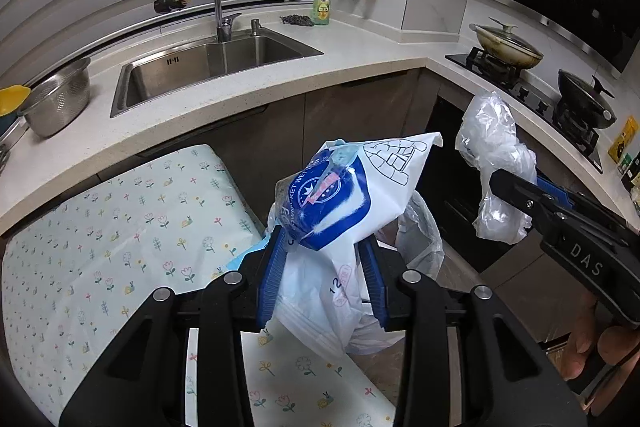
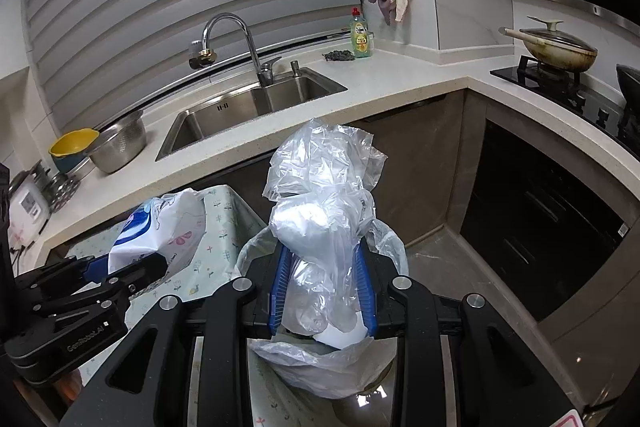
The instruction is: Collect trash
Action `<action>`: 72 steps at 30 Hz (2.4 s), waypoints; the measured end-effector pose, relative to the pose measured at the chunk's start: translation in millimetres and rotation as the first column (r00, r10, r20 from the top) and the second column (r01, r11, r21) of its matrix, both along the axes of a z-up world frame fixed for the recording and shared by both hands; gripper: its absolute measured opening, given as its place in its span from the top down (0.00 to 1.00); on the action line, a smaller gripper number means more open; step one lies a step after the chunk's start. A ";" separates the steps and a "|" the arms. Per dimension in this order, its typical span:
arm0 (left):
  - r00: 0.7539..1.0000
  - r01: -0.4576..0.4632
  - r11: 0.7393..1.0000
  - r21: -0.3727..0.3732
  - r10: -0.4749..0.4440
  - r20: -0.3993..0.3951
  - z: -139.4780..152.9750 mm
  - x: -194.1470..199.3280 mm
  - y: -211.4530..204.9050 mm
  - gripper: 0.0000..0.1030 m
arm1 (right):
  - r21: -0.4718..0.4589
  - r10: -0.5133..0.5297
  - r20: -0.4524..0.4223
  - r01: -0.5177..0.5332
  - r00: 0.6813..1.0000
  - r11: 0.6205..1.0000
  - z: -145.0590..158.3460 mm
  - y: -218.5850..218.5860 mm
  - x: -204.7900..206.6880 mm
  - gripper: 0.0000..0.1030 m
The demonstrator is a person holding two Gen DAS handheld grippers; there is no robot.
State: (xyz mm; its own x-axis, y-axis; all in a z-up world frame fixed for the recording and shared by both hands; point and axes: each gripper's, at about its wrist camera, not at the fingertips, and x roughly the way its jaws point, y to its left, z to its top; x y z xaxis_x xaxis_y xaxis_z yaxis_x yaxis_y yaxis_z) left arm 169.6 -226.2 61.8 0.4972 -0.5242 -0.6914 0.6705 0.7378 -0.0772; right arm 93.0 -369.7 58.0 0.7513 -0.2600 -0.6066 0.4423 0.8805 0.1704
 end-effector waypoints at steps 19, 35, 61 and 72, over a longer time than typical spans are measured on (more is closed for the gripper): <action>0.998 0.015 0.998 0.058 -0.011 -0.061 -44.3 20.2 -53.6 0.64 | 0.061 0.012 -0.067 -0.008 0.998 0.998 -53.9 -28.6 26.2 0.70; 0.996 -0.036 0.997 0.062 0.041 -0.077 -65.0 44.1 -50.6 0.33 | 0.058 -0.006 -0.053 0.009 0.999 0.998 -66.9 -36.0 43.0 0.44; 0.997 -0.081 0.997 0.013 0.082 -0.018 -18.9 11.6 -9.2 0.24 | -0.004 0.016 0.002 -0.016 1.000 1.000 -16.9 -2.9 5.4 0.31; 0.993 -0.116 0.993 -0.014 0.116 0.022 3.1 -11.5 23.8 0.18 | -0.044 0.035 0.018 -0.034 0.999 0.998 4.3 28.8 -17.2 0.19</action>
State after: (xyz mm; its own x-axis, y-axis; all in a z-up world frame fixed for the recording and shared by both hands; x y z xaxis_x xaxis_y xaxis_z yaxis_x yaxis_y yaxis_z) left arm 158.1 -202.3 65.0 0.5705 -0.4706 -0.6731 0.5824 0.8096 -0.0724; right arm 75.8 -340.8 62.3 0.7714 -0.2600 -0.5808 0.4088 0.9019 0.1391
